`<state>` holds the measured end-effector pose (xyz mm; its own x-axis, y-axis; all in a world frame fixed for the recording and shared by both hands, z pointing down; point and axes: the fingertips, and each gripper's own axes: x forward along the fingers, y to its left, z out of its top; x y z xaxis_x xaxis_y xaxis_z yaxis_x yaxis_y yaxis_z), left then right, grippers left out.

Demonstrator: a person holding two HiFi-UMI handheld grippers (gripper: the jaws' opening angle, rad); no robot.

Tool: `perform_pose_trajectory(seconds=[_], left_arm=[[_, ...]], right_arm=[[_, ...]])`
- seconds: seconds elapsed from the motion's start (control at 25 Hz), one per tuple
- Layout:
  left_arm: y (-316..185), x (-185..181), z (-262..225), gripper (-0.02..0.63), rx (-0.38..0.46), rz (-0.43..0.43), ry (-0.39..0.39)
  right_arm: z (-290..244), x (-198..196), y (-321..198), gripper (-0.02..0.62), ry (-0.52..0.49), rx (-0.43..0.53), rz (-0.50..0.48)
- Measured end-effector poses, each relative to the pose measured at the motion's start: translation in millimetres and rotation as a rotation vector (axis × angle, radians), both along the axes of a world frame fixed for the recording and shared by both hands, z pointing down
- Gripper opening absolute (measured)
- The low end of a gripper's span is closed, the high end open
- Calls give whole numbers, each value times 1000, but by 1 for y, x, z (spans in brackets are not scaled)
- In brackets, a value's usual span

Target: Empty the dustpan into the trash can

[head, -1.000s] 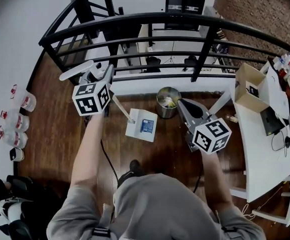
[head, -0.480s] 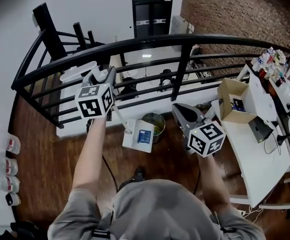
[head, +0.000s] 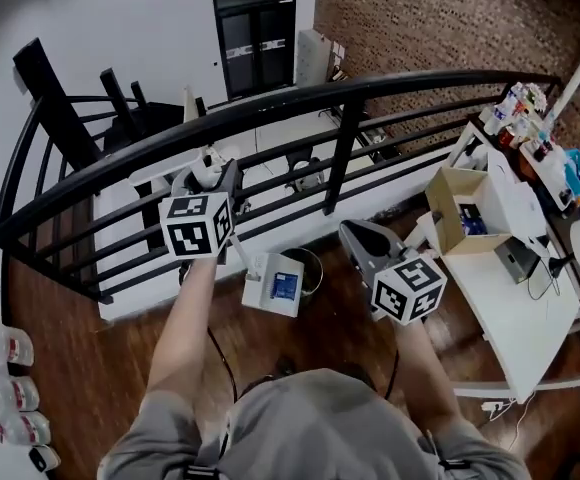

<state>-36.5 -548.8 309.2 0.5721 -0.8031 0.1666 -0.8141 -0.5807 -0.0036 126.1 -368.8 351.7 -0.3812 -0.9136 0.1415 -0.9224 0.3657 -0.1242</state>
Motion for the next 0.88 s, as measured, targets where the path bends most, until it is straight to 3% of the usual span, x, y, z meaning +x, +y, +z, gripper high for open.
perform_pose_trajectory(seconds=[0.24,0.44,0.88], left_arm=[[-36,31,19,186,9,11,-72],[-58,75,17,186,68,7,-106],[-99,237,37,184,104,87,-266]], right_arm=[[22,14,-19,-2,-21,-47,26],[24,40,-39,-2,-27,-40,18],[12,151,-72,-2,-33,-7,41]])
